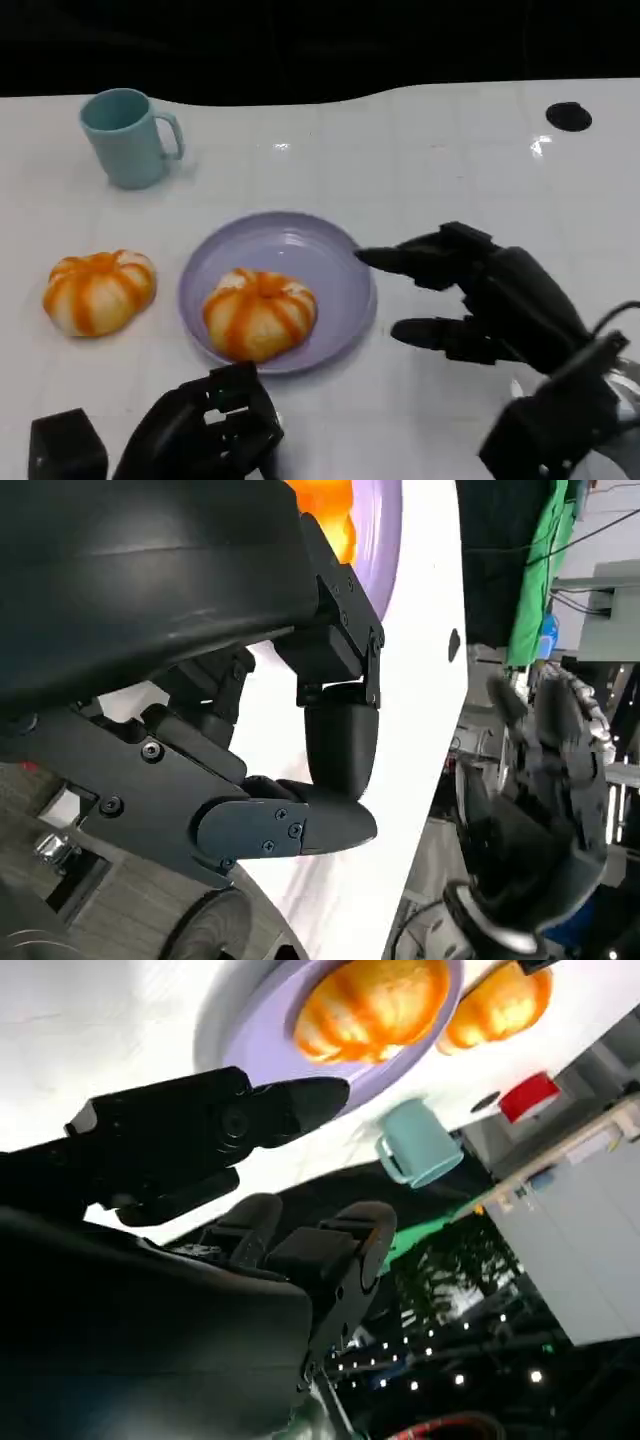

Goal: Grasp the bread from the table and place it into the plate.

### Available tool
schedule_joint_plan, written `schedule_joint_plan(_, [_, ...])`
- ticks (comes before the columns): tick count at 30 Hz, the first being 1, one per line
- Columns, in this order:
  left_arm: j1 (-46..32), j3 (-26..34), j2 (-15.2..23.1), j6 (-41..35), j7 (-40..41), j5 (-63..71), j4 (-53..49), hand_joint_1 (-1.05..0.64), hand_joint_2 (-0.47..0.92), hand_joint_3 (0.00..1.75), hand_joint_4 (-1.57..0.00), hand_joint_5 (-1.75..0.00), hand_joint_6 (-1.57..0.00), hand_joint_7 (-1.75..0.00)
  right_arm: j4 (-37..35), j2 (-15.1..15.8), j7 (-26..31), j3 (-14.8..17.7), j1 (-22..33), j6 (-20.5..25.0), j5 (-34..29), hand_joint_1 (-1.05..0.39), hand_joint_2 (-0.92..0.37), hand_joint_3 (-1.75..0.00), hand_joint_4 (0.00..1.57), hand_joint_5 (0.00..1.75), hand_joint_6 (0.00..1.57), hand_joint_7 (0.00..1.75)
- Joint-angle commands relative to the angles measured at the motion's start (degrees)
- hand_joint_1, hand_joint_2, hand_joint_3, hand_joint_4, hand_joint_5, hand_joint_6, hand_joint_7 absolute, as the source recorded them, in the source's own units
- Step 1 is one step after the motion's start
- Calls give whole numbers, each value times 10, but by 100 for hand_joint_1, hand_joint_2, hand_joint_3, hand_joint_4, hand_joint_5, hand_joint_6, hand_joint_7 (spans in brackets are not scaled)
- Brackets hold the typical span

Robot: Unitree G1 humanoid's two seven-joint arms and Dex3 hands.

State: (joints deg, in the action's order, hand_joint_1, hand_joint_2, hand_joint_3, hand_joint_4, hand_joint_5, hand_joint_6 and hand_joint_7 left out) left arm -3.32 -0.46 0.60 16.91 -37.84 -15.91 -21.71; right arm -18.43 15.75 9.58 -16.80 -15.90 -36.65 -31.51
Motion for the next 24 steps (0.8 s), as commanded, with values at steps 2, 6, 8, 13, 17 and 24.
schedule_joint_plan(2, [4, 4, 6, 7, 5, 1, -7, -61, 70, 62, -78, -175, -74, -146, 27, 31, 13, 33, 40, -16, 6, -26, -92, -2, 58, 58, 83, 11])
schedule_joint_plan(6, [8, 6, 4, 5, 0, -6, -14, -58, 70, 62, -78, -175, -73, -145, 48, 41, 22, 50, 74, 0, -10, -26, -91, -2, 63, 58, 86, 10])
schedule_joint_plan(8, [9, 6, 4, 6, 2, -4, -15, -59, 70, 61, -78, -175, -74, -146, 60, 42, 23, 55, 88, 8, -15, -26, -91, -1, 66, 59, 87, 10])
schedule_joint_plan(13, [11, 8, 5, 6, -2, -6, -17, -60, 70, 61, -78, -175, -74, -146, 83, 41, 37, 61, 125, 17, -38, -26, -90, 0, 75, 60, 92, 10])
schedule_joint_plan(17, [11, 9, 7, 8, -4, -7, -18, -59, 71, 60, -78, -175, -74, -144, 84, 34, 61, 59, 147, 20, -53, -26, -91, -1, 82, 82, 101, 7])
schedule_joint_plan(24, [10, 12, 10, 9, -3, -6, -17, -58, 70, 61, -78, -175, -75, -144, 66, 43, 79, 57, 165, 0, -53, -21, -92, -5, 83, 114, 117, 11])
